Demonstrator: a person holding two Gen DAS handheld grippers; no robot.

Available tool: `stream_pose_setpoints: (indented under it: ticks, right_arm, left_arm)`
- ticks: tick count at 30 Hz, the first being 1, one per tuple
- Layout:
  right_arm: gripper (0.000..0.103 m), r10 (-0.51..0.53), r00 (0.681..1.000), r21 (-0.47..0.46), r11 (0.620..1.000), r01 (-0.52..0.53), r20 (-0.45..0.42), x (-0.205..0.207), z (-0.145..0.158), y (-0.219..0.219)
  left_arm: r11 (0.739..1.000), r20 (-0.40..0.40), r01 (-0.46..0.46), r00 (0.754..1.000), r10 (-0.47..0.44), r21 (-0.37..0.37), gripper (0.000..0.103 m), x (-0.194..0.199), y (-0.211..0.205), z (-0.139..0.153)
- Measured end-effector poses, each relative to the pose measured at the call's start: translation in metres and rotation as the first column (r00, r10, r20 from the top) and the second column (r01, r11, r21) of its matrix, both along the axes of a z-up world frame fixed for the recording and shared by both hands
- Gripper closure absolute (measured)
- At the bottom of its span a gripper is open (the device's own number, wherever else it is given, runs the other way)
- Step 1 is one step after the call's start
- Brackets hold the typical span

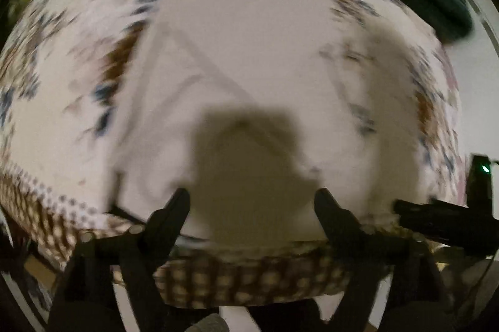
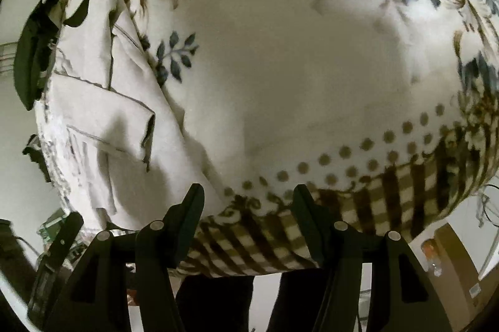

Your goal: Fold small clothes

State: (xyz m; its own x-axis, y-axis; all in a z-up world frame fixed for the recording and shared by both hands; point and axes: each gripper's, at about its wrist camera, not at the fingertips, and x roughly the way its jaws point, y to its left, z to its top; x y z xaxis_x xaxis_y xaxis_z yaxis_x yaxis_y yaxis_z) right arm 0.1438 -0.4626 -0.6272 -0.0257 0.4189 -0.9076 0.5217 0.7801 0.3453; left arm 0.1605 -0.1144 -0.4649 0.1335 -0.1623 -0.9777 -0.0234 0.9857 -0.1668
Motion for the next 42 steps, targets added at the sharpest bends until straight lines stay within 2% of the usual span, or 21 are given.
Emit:
stream_pose_setpoints:
  ticks: [2, 5, 8, 10, 11, 12, 13, 14, 17, 21, 27, 32, 37, 42]
  right_arm:
    - [0.041, 0.007, 1.000, 0.040, 0.999, -0.008, 0.020, 0.001, -0.007, -0.008]
    - [0.041, -0.006, 1.000, 0.103, 0.995, 0.004, 0.015, 0.013, -0.021, 0.001]
    - [0.041, -0.011, 1.000, 0.174, 0.985, 0.012, -0.008, 0.016, -0.040, 0.009]
    - [0.041, -0.001, 1.000, 0.195, 0.981, 0.006, -0.027, 0.018, -0.052, 0.025]
    - [0.041, 0.006, 0.999, 0.193, 0.981, 0.002, -0.044, 0.016, -0.058, 0.028]
    - [0.042, 0.006, 0.999, 0.192, 0.981, 0.003, -0.047, 0.016, -0.060, 0.032]
    - [0.060, 0.002, 0.999, 0.175, 0.985, 0.006, -0.043, 0.013, -0.059, 0.032]
    - [0.096, -0.002, 0.999, 0.149, 0.989, 0.009, -0.048, 0.011, -0.058, 0.033]
    - [0.097, -0.074, 0.996, 0.117, 0.990, 0.080, -0.052, -0.005, -0.049, 0.018]
    - [0.097, -0.092, 0.993, 0.134, 0.986, 0.100, -0.071, -0.012, -0.042, 0.014]
    - [0.097, -0.139, 0.989, 0.179, 0.973, 0.147, -0.053, -0.003, -0.019, 0.014]
    - [0.097, -0.168, 0.986, 0.210, 0.963, 0.169, -0.024, 0.008, 0.011, 0.014]
    - [0.097, -0.206, 0.978, 0.250, 0.948, 0.195, 0.018, 0.039, 0.037, 0.012]
    - [0.097, -0.281, 0.956, 0.280, 0.928, 0.247, 0.089, 0.107, 0.041, 0.003]
  left_arm:
    - [0.997, 0.002, -0.054, 0.999, 0.053, 0.055, 0.021, 0.000, 0.030, -0.006]
    - [0.976, 0.002, -0.170, 0.985, 0.171, 0.134, 0.022, -0.003, 0.087, -0.023]
    - [0.969, -0.048, -0.215, 0.974, 0.222, 0.121, 0.022, -0.005, 0.120, -0.046]
    - [0.974, -0.098, -0.219, 0.970, 0.224, 0.058, 0.024, -0.006, 0.129, -0.064]
    - [0.977, -0.111, -0.214, 0.970, 0.215, 0.020, 0.037, -0.007, 0.130, -0.071]
    - [0.979, -0.117, -0.204, 0.972, 0.203, 0.000, 0.072, -0.008, 0.129, -0.076]
    - [0.982, -0.131, -0.190, 0.973, 0.188, -0.002, 0.090, -0.010, 0.127, -0.083]
    - [0.983, -0.141, -0.181, 0.974, 0.177, -0.013, 0.100, -0.015, 0.125, -0.088]
    - [0.979, -0.092, -0.199, 0.977, 0.194, -0.046, 0.101, -0.028, 0.132, -0.080]
    - [0.969, -0.094, -0.227, 0.971, 0.218, -0.098, 0.101, -0.043, 0.149, -0.065]
    - [0.957, -0.084, -0.230, 0.972, 0.218, -0.177, 0.101, -0.040, 0.160, -0.024]
    - [0.935, -0.087, -0.275, 0.961, 0.262, -0.224, 0.101, -0.030, 0.178, 0.001]
    - [0.913, -0.087, -0.318, 0.948, 0.306, -0.254, 0.101, 0.027, 0.169, 0.006]
    - [0.893, -0.031, -0.338, 0.938, 0.345, -0.297, 0.101, 0.092, 0.172, -0.001]
